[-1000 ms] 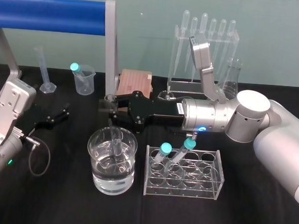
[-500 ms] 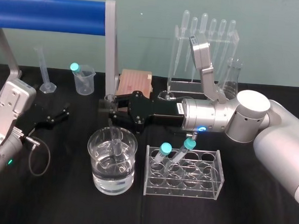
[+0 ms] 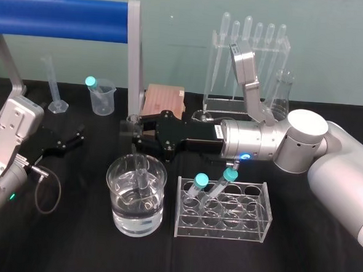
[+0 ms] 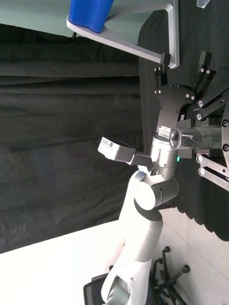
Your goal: Hold the test tube with one hand and immerse one end into the beaker, then return it to the test tube rack.
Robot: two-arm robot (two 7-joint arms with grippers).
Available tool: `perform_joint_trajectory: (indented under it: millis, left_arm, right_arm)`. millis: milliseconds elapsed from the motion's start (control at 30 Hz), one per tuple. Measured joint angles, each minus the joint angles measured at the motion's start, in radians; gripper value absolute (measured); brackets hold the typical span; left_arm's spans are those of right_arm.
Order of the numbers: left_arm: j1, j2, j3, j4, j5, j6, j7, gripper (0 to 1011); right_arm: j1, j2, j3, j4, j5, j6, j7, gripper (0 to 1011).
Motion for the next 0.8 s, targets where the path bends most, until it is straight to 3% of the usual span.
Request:
perform_joint_trajectory:
  millis: [800]
  left_arm:
    - [0.000,0.000,0.000,0.000,0.000,0.000,0.000,1000]
  right_arm:
    - [0.000,0.000,0.000,0.000,0.000,0.000,0.000,242]
